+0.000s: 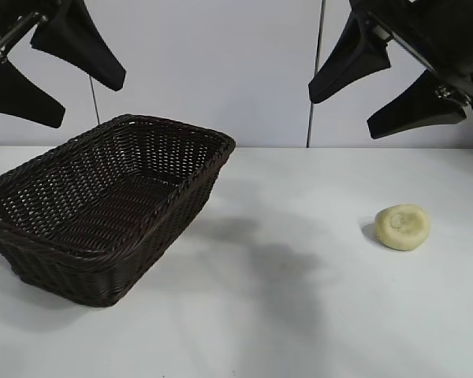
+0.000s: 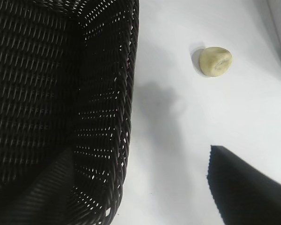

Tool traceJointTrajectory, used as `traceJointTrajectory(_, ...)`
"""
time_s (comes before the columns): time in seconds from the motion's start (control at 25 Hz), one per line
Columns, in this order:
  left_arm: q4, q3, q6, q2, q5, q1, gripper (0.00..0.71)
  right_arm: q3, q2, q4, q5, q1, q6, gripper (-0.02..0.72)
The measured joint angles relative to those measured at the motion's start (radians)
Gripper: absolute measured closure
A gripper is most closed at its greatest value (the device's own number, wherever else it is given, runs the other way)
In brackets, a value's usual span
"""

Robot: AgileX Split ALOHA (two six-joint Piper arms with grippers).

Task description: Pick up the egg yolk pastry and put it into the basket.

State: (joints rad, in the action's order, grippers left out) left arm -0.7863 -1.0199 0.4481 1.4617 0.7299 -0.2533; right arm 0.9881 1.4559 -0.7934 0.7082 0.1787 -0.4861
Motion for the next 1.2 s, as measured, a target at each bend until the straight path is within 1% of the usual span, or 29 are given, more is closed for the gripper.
traceJointTrajectory(0.8, 0.0, 0.0, 0.0, 0.0, -0.004, 0.0, 0.139, 0.0, 0.0, 0.0, 0.0, 0.0, 0.002, 0.136)
traceJointTrajectory(1.2, -0.016, 0.0, -0.001, 0.0, -0.039, 0.0, 0.139, 0.0, 0.0, 0.0, 0.0, 0.0, 0.002, 0.136)
